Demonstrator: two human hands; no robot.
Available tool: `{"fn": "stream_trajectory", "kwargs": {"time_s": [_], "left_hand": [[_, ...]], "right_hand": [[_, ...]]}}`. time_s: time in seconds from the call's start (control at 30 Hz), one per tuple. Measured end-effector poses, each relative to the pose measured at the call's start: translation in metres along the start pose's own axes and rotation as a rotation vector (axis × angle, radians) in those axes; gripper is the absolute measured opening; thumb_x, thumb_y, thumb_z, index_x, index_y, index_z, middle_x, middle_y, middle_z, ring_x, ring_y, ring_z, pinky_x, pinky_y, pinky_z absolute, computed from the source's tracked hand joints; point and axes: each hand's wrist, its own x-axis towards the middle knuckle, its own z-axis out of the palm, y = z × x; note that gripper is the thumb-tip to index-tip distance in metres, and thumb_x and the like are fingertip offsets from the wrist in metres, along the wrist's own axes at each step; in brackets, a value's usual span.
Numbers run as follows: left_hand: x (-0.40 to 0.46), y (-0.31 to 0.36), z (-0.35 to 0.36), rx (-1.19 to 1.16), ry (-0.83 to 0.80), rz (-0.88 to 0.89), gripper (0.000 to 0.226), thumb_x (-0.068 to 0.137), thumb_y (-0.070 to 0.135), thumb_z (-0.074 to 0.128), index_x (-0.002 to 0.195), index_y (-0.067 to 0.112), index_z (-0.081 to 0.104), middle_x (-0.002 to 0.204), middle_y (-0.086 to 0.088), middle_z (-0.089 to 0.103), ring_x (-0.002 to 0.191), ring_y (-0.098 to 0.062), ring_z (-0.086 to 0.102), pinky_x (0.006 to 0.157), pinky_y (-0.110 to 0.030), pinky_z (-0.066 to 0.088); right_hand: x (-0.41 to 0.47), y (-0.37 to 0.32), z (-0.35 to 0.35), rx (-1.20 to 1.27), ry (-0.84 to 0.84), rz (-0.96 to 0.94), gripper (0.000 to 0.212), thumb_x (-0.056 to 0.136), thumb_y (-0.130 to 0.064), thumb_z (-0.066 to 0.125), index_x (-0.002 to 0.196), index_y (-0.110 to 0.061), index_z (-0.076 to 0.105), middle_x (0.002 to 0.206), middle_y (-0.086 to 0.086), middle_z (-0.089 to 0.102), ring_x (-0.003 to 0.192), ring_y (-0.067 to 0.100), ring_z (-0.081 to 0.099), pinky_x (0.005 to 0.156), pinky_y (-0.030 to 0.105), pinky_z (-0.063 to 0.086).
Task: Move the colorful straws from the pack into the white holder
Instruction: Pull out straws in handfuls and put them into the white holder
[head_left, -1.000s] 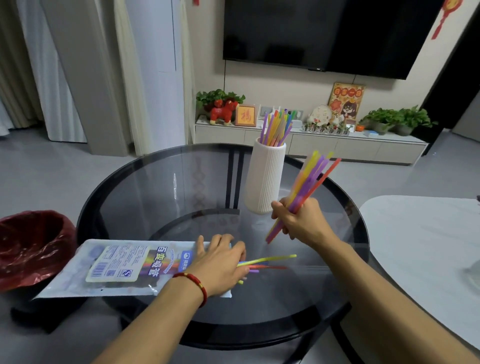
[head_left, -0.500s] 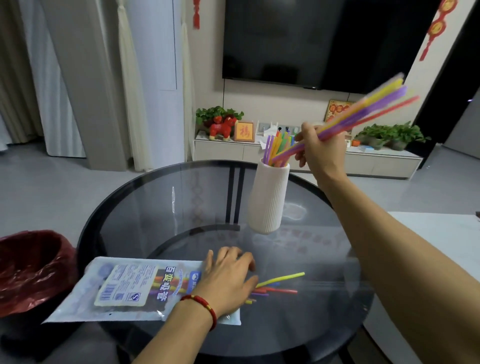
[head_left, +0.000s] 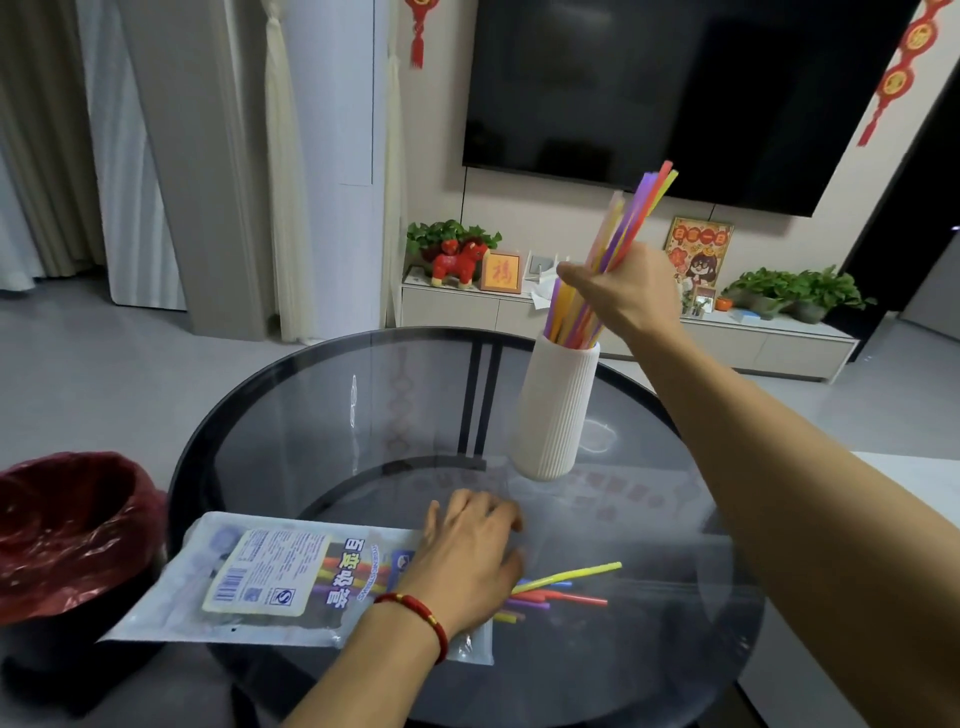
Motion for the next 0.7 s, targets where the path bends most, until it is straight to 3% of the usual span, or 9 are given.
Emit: {"fn": "stream_trajectory", "kwargs": {"time_s": [0.13, 0.27, 0.37, 0.47, 0.57, 0.63, 0.7], "left_hand": [[-0.002, 0.001, -0.002, 0.001, -0.013, -0.003, 0.032, 0.097, 0.033, 0.049, 0.128, 0.027, 0.050, 0.136, 0.003, 0.048, 0.135, -0.018, 0.030, 0.118, -0.052, 0.020], [-0.002, 0.001, -0.002, 0.007, -0.011, 0.004, 0.035, 0.097, 0.031, 0.049, 0.131, 0.026, 0.047, 0.136, 0.003, 0.048, 0.135, -0.018, 0.030, 0.117, -0.053, 0.021], [-0.002, 0.001, -0.001, 0.023, -0.014, 0.015, 0.034, 0.096, 0.030, 0.048, 0.130, 0.026, 0.047, 0.135, 0.003, 0.049, 0.133, -0.019, 0.031, 0.116, -0.052, 0.024], [-0.001, 0.002, -0.002, 0.030, -0.020, 0.015, 0.035, 0.095, 0.029, 0.048, 0.129, 0.026, 0.047, 0.133, 0.002, 0.049, 0.132, -0.020, 0.031, 0.115, -0.053, 0.024], [0.000, -0.001, -0.002, 0.036, -0.022, 0.015, 0.034, 0.094, 0.030, 0.049, 0.128, 0.027, 0.047, 0.132, 0.002, 0.050, 0.132, -0.020, 0.031, 0.115, -0.053, 0.025], [0.001, -0.003, -0.001, 0.054, -0.036, 0.013, 0.036, 0.093, 0.034, 0.049, 0.129, 0.028, 0.047, 0.133, 0.002, 0.048, 0.132, -0.021, 0.031, 0.115, -0.055, 0.024], [0.001, -0.005, 0.000, 0.073, -0.071, 0.001, 0.044, 0.091, 0.043, 0.050, 0.132, 0.030, 0.044, 0.138, 0.002, 0.043, 0.135, -0.023, 0.029, 0.116, -0.058, 0.018]], "right_hand": [[0.007, -0.002, -0.007, 0.069, 0.098, -0.002, 0.076, 0.079, -0.054, 0.082, 0.134, -0.008, 0.055, 0.127, 0.013, 0.059, 0.107, 0.025, 0.061, 0.095, 0.045, 0.058], [0.003, 0.002, -0.004, 0.183, 0.161, -0.224, 0.095, 0.084, -0.023, 0.086, 0.159, -0.016, 0.028, 0.155, 0.014, 0.046, 0.124, 0.023, 0.054, 0.104, 0.037, 0.049], [0.000, 0.009, 0.006, 0.008, 0.089, -0.376, 0.073, 0.101, -0.018, 0.065, 0.163, -0.020, 0.027, 0.163, 0.014, 0.042, 0.124, 0.031, 0.060, 0.096, 0.042, 0.052], [-0.006, 0.018, 0.013, -0.180, -0.082, -0.397, 0.046, 0.111, -0.029, 0.042, 0.154, -0.015, 0.048, 0.153, 0.015, 0.055, 0.130, 0.035, 0.058, 0.104, 0.053, 0.050], [-0.011, 0.023, 0.014, -0.217, -0.120, -0.395, 0.046, 0.110, -0.034, 0.042, 0.149, -0.012, 0.053, 0.158, 0.019, 0.049, 0.134, 0.042, 0.055, 0.105, 0.059, 0.049], [-0.011, 0.023, 0.013, -0.166, -0.073, -0.398, 0.054, 0.108, -0.034, 0.046, 0.158, -0.014, 0.040, 0.169, 0.017, 0.032, 0.139, 0.041, 0.052, 0.109, 0.059, 0.047], [-0.009, 0.025, 0.013, -0.206, -0.116, -0.435, 0.058, 0.107, -0.034, 0.046, 0.160, -0.012, 0.035, 0.170, 0.017, 0.031, 0.142, 0.037, 0.049, 0.113, 0.056, 0.042]]}}
